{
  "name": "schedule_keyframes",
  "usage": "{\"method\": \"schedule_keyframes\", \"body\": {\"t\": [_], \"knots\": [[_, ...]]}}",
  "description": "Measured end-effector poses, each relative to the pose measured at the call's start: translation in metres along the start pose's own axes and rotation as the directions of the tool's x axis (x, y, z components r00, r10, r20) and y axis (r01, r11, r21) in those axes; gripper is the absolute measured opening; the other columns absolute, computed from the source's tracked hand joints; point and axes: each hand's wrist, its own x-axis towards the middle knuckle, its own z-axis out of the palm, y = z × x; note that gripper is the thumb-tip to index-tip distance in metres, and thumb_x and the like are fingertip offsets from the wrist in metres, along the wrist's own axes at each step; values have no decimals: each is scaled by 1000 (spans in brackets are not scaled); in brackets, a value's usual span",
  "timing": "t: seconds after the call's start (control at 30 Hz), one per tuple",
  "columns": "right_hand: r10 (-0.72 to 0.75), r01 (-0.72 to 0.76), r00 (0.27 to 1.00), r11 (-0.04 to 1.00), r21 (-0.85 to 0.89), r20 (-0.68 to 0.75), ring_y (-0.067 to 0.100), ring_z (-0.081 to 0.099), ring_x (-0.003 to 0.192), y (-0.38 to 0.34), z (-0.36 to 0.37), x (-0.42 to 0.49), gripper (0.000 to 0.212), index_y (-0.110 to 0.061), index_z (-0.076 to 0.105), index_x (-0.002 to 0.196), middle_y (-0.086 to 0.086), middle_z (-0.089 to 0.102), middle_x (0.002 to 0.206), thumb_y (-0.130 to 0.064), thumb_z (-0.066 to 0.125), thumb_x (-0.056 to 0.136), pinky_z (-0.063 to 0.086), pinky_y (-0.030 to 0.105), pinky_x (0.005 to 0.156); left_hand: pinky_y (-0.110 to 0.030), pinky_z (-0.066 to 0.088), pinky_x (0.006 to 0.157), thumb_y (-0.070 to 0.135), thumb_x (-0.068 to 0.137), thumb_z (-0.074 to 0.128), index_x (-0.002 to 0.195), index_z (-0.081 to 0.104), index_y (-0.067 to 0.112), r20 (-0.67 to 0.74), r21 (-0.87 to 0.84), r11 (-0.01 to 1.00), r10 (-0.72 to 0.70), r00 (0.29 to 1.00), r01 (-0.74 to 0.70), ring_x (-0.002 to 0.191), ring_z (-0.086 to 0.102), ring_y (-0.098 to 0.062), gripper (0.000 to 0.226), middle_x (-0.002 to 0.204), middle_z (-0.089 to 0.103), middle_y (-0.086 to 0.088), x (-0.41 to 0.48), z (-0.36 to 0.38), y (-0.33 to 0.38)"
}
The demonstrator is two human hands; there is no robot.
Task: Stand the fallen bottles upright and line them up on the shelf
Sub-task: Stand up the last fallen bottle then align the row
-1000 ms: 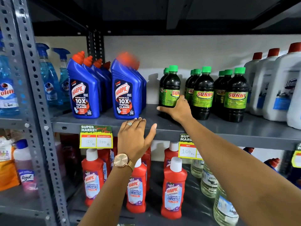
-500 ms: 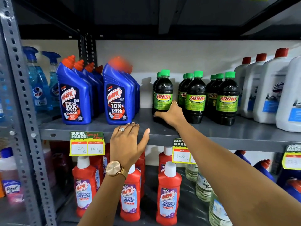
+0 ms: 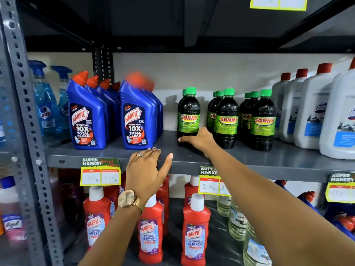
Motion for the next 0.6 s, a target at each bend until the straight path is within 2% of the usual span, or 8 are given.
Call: {"method": "schedule_keyframes", "body": {"t": [0.13,0.23,0.3,0.33,0.4,0.47,0.5,0.6], "knots": [[102,-122,985,982,142,139,18,57,86,0,-39,-13,58,-6,58,113,7,61,97,-32,85,69,49,27,74,-34,46,63,62,88,34,72,63,15,149,31,996,-92,985,88,75,63,-30,57,67,66,-6,19,-18,6],[125,-130,989,990,58,77,13,55,74,22,-80,-21,33,-10,63,87,2,64,81,-33,82,73,50,32,75,-31,48,83,52,86,55,116,61,17,273,-279,943,-105,956,183,100,65,-23,47,97,74,-3,42,-18,23],[132,-132,991,991,-23,-22,13,46,57,41,-99,-26,40,-14,49,60,-5,53,49,-31,84,70,40,25,57,-28,43,91,47,80,68,136,42,17,493,-431,855,-46,869,290,109,60,-17,69,112,68,1,59,-14,41],[148,-150,988,988,-48,-52,15,45,56,48,-104,-25,44,-14,47,61,-3,52,49,-32,86,66,37,24,54,-30,42,95,46,75,73,138,34,18,565,-434,840,-26,824,325,113,57,-18,80,118,63,0,67,-6,48],[162,-172,982,979,-110,-92,25,59,82,55,-107,-19,65,-3,55,98,13,63,90,-40,90,57,46,30,67,-38,39,105,45,66,81,144,16,14,633,-386,845,-49,773,369,123,50,-25,106,133,52,-6,80,10,60],[185,-203,977,954,-220,-101,37,53,120,52,-103,-12,110,5,33,139,23,50,134,-43,89,58,48,40,95,-39,34,110,39,65,83,148,-5,10,652,-362,822,-114,749,440,130,43,-30,125,143,42,-12,91,22,66],[174,-192,980,951,-242,-98,37,49,127,50,-99,-10,114,6,27,144,23,47,140,-43,88,61,45,41,102,-38,32,110,34,66,83,148,-12,8,648,-367,799,-147,747,476,131,41,-31,128,144,40,-13,95,26,67],[142,-150,988,980,-129,-69,34,56,120,45,-91,2,91,0,47,133,18,58,132,-38,89,61,47,40,101,-39,32,109,26,68,83,147,-6,4,599,-375,775,-217,771,509,131,42,-32,121,142,42,-15,99,34,66]]}}
